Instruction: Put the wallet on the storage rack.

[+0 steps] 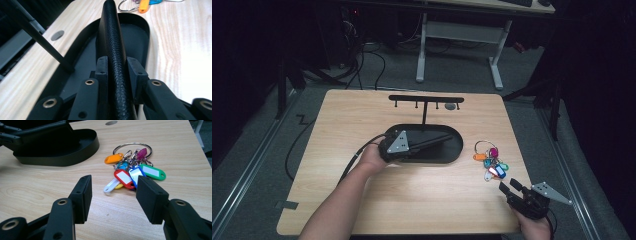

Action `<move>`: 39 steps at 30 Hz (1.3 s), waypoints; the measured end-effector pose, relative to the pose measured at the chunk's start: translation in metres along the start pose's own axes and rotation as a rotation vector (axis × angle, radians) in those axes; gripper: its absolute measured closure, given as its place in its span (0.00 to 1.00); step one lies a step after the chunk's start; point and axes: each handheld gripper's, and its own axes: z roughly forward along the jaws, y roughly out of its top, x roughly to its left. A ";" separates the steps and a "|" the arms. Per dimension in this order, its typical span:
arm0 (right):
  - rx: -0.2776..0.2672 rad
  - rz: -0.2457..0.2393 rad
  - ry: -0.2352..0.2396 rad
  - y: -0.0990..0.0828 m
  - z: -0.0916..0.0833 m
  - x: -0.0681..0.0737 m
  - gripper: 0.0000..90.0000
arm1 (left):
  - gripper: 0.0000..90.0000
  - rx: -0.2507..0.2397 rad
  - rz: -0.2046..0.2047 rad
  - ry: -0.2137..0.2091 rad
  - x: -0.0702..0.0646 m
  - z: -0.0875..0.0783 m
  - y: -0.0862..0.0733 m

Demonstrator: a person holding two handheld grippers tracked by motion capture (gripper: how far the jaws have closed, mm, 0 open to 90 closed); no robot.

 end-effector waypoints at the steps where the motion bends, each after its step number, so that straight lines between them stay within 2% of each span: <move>1: 0.000 0.002 0.000 0.000 0.000 0.000 0.53 | 0.81 0.002 -0.005 -0.002 0.000 -0.001 0.000; 7: 0.002 0.001 0.001 0.000 0.001 0.003 0.53 | 0.75 0.014 -0.057 -0.026 -0.003 -0.001 -0.004; 14: 0.007 -0.007 0.001 -0.001 0.002 0.004 0.53 | 0.69 0.015 -0.080 -0.019 -0.006 0.003 -0.008; 16: 0.009 -0.007 0.001 -0.001 0.002 0.004 0.53 | 0.68 0.024 -0.105 0.000 -0.003 0.005 -0.010; 18: 0.010 -0.008 0.001 -0.001 0.003 0.004 0.53 | 0.66 0.030 -0.112 0.008 -0.002 0.006 -0.010; 19: 0.013 -0.008 0.001 -0.001 0.003 0.003 0.53 | 0.65 0.049 -0.113 0.029 -0.002 0.010 -0.010; 20: 0.013 -0.008 0.001 -0.001 0.003 0.003 0.53 | 0.64 0.049 -0.113 0.029 -0.002 0.010 -0.010; 21: 0.014 -0.005 0.001 -0.001 0.003 0.003 0.53 | 0.62 0.067 -0.123 0.047 -0.001 0.013 -0.011; 24: 0.013 -0.005 0.001 -0.001 0.003 0.003 0.53 | 0.58 0.082 -0.140 0.060 0.000 0.016 -0.012; 25: 0.013 -0.006 0.000 -0.001 0.003 0.003 0.53 | 0.56 0.108 -0.158 0.082 0.001 0.018 -0.013; 26: 0.013 -0.006 0.001 -0.001 0.003 0.002 0.53 | 0.55 0.108 -0.158 0.082 0.001 0.018 -0.013; 27: 0.013 -0.003 0.001 -0.001 0.003 0.002 0.53 | 0.54 0.114 -0.173 0.100 0.002 0.018 -0.014; 39: 0.011 -0.006 0.000 -0.001 0.003 0.003 0.53 | 0.44 0.120 -0.217 0.067 0.002 0.018 -0.018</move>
